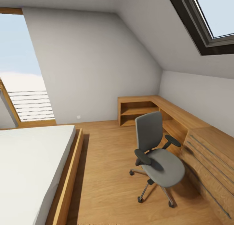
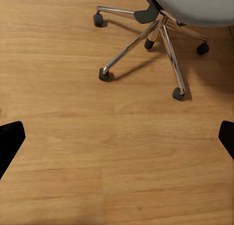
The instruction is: In the bedroom, organize the workspace by keeping the computer under the desk, ensuring the monitor is on the desk, placing the keyboard on the desk next to the monitor, placing the mouse on the desk next to the keyboard, moving the folder from the swivel chair onto the desk next to the mouse, stacking the notebook on top of the folder with the pen on top of the notebook, and positioning the swivel chair next to the desk.
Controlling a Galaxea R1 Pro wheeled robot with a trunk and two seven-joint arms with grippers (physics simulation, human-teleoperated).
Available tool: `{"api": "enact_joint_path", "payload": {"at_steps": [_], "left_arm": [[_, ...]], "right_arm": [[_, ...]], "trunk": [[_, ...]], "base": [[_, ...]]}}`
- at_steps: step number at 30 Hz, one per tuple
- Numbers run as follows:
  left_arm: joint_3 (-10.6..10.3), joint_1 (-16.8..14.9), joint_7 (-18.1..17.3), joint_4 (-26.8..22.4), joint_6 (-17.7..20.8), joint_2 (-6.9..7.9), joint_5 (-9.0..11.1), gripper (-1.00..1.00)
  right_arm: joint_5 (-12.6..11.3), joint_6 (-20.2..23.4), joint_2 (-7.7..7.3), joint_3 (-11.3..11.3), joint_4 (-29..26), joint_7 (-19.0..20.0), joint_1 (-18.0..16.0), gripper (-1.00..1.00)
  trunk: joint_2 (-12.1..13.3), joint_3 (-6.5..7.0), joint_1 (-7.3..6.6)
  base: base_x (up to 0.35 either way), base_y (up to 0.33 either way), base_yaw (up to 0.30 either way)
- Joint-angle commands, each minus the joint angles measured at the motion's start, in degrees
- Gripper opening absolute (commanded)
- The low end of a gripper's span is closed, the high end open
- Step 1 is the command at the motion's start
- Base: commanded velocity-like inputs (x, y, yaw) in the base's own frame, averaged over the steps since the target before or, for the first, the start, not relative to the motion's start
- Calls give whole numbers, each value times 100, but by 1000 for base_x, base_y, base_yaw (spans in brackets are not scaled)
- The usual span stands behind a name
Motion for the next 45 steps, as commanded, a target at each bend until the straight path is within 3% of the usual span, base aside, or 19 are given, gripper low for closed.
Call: {"api": "enact_joint_path", "payload": {"at_steps": [1, 12, 25, 35, 45], "left_arm": [[50, -5, 6, 1, -16, -3, -54, 100], [38, -5, 6, -57, -61, -33, -52, 100], [49, 0, 7, -679, -82, -244, -52, 100], [28, -4, 7, -713, -95, -185, -52, 100], [9, -3, 1, -717, -95, -150, -72, 100]], "right_arm": [[-1, -13, 2, 49, 9, -38, -5, 100], [-1, -13, 1, 41, 0, -38, -5, 100], [-1, -13, 1, 40, -2, -38, -5, 100], [2, -13, 7, 52, -14, -38, -5, 100], [4, -30, 57, 47, -75, -66, -5, 100]], "trunk": [[-13, -21, 3], [-13, -109, 3], [-13, -210, 3], [-13, -232, 3], [-13, -234, 3]], "base": [[0, 0, 163], [0, 0, 163], [0, 0, 163], [12, 0, 59], [262, 0, 5]]}}
